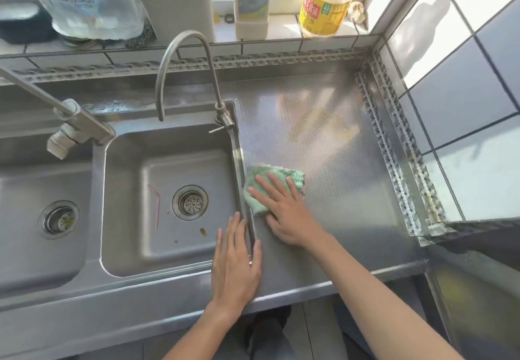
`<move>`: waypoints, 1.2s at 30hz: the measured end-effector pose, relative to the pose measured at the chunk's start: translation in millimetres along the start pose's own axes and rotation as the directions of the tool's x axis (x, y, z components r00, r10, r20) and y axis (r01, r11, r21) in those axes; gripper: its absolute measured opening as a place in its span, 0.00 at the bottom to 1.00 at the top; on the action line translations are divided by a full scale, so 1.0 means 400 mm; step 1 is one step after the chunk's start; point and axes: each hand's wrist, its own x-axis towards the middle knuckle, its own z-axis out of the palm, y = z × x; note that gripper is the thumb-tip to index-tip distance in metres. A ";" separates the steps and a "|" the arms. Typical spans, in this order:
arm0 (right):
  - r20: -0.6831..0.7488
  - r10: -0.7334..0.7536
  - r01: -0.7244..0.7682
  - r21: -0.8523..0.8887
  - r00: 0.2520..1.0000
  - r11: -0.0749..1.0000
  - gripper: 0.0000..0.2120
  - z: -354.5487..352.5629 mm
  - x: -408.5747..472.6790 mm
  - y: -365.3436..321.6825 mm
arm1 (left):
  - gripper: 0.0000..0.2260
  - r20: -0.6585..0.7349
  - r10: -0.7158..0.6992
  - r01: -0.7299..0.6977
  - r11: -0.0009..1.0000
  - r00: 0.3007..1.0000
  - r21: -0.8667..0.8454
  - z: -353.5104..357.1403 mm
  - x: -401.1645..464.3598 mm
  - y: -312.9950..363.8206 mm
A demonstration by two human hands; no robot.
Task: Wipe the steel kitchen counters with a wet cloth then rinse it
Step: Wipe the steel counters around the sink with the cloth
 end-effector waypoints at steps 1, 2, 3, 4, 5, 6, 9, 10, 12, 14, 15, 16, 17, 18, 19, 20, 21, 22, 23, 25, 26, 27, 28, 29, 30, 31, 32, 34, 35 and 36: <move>0.007 -0.015 0.015 0.002 1.000 1.000 0.34 0.003 -0.051 0.023 | 0.26 0.001 0.003 -0.003 0.999 1.000 -0.050 -0.006 0.013 0.001; 0.006 -0.009 0.009 0.004 1.000 1.000 0.34 0.002 -0.100 0.054 | 0.26 0.000 0.002 -0.002 0.996 1.000 -0.090 -0.014 0.033 0.004; -0.001 0.027 -0.027 0.008 1.000 1.000 0.34 -0.006 -0.144 0.090 | 0.26 -0.006 0.000 -0.001 0.993 1.000 -0.119 -0.022 0.059 0.010; -0.009 0.092 -0.091 0.018 0.996 0.996 0.34 -0.017 -0.181 0.128 | 0.26 -0.015 0.004 -0.006 0.990 1.000 -0.139 -0.030 0.091 0.020; -0.014 0.172 -0.171 0.036 0.985 0.985 0.33 -0.030 -0.209 0.166 | 0.26 -0.023 0.018 -0.021 0.989 1.000 -0.148 -0.037 0.127 0.032; -0.020 0.257 -0.255 0.059 0.966 0.965 0.32 -0.044 -0.224 0.201 | 0.26 -0.030 0.043 -0.047 0.988 0.999 -0.146 -0.042 0.166 0.045; -0.052 0.520 -0.510 0.139 0.852 0.849 0.30 -0.077 -0.179 0.265 | 0.27 -0.026 0.134 -0.135 0.986 0.991 -0.093 -0.035 0.280 0.091; -0.055 0.605 -0.590 0.167 0.794 0.790 0.30 -0.086 -0.136 0.269 | 0.27 -0.011 0.154 -0.154 0.986 0.988 -0.071 -0.026 0.313 0.107; -0.044 0.700 -0.685 0.174 0.713 0.708 0.29 -0.093 -0.039 0.251 | 0.27 0.030 0.168 -0.168 0.986 0.985 0.001 0.004 0.355 0.139; -0.060 0.673 -0.656 0.173 0.738 0.735 0.30 -0.083 0.032 0.206 | 0.28 0.037 0.153 -0.156 0.981 0.988 0.112 0.038 0.364 0.158; -0.091 0.622 -0.602 0.173 0.778 0.779 0.31 -0.070 0.046 0.179 | 0.28 0.020 0.149 -0.150 0.977 0.989 0.151 0.052 0.364 0.161; -0.121 0.558 -0.539 0.159 0.821 0.828 0.32 -0.056 0.043 0.155 | 0.28 -0.006 0.153 -0.150 0.972 0.988 0.179 0.063 0.362 0.158; -0.133 0.495 -0.479 0.140 0.858 0.867 0.33 -0.047 0.025 0.139 | 0.28 -0.036 0.168 -0.157 0.967 0.985 0.202 0.073 0.362 0.154; -0.124 0.443 -0.427 0.138 0.888 0.894 0.34 -0.040 -0.004 0.134 | 0.29 -0.056 0.178 -0.162 0.963 0.982 0.215 0.080 0.364 0.150; -0.097 0.395 -0.379 0.148 0.914 0.914 0.35 -0.035 -0.042 0.140 | 0.29 -0.065 0.179 -0.161 0.962 0.982 0.218 0.083 0.364 0.147; -0.072 0.340 -0.327 0.144 0.938 0.934 0.35 -0.033 -0.086 0.153 | 0.29 -0.070 0.182 -0.163 0.962 0.981 0.218 0.084 0.364 0.145; -0.055 0.283 -0.275 0.122 0.958 0.954 0.35 -0.033 -0.132 0.173 | 0.29 -0.074 0.183 -0.163 0.962 0.980 0.220 0.085 0.363 0.144; -0.039 0.240 -0.235 0.093 0.970 0.967 0.35 -0.036 -0.177 0.198 | 0.29 -0.078 0.181 -0.160 0.962 0.980 0.222 0.086 0.362 0.144; -0.026 0.228 -0.226 0.070 0.973 0.972 0.34 -0.046 -0.214 0.229 | 0.29 -0.077 0.178 -0.157 0.963 0.981 0.219 0.088 0.364 0.148; -0.030 0.288 -0.286 0.060 0.957 0.956 0.32 -0.068 -0.253 0.285 | 0.30 -0.075 0.168 -0.149 0.966 0.983 0.212 0.086 0.364 0.146; -0.036 0.344 -0.341 0.074 0.938 0.937 0.31 -0.081 -0.252 0.318 | 0.30 -0.077 0.163 -0.144 0.967 0.984 0.208 0.090 0.364 0.146; -0.041 0.405 -0.400 0.088 0.914 0.912 0.30 -0.093 -0.233 0.348 | 0.30 -0.078 0.160 -0.141 0.969 0.984 0.204 0.091 0.363 0.142; -0.053 0.462 -0.456 0.093 0.886 0.885 0.28 -0.106 -0.199 0.375 | 0.30 -0.076 0.159 -0.142 0.969 0.984 0.200 0.089 0.362 0.137; -0.070 0.514 -0.508 0.089 0.855 0.857 0.27 -0.119 -0.154 0.402 | 0.30 -0.077 0.158 -0.141 0.971 0.984 0.195 0.090 0.362 0.136; -0.089 0.563 -0.557 0.085 0.822 0.826 0.28 -0.132 -0.101 0.425 | 0.30 -0.084 0.159 -0.140 0.971 0.984 0.194 0.091 0.362 0.135; -0.100 0.608 -0.601 0.092 0.788 0.794 0.28 -0.143 -0.044 0.441 | 0.30 -0.097 0.162 -0.141 0.971 0.982 0.196 0.091 0.363 0.136; -0.106 0.643 -0.634 0.107 0.758 0.766 0.29 -0.153 0.010 0.451 | 0.30 -0.109 0.166 -0.143 0.970 0.980 0.197 0.093 0.365 0.137; -0.130 0.647 -0.636 0.120 0.751 0.762 0.29 -0.161 0.097 0.446 | 0.30 -0.124 0.174 -0.147 0.969 0.977 0.197 0.095 0.367 0.142; -0.141 0.610 -0.602 0.101 0.780 0.792 0.30 -0.160 0.124 0.435 | 0.30 -0.130 0.173 -0.146 0.969 0.976 0.199 0.095 0.366 0.143; -0.144 0.554 -0.550 0.066 0.820 0.832 0.31 -0.157 0.136 0.420 | 0.30 -0.135 0.174 -0.145 0.969 0.976 0.201 0.094 0.366 0.145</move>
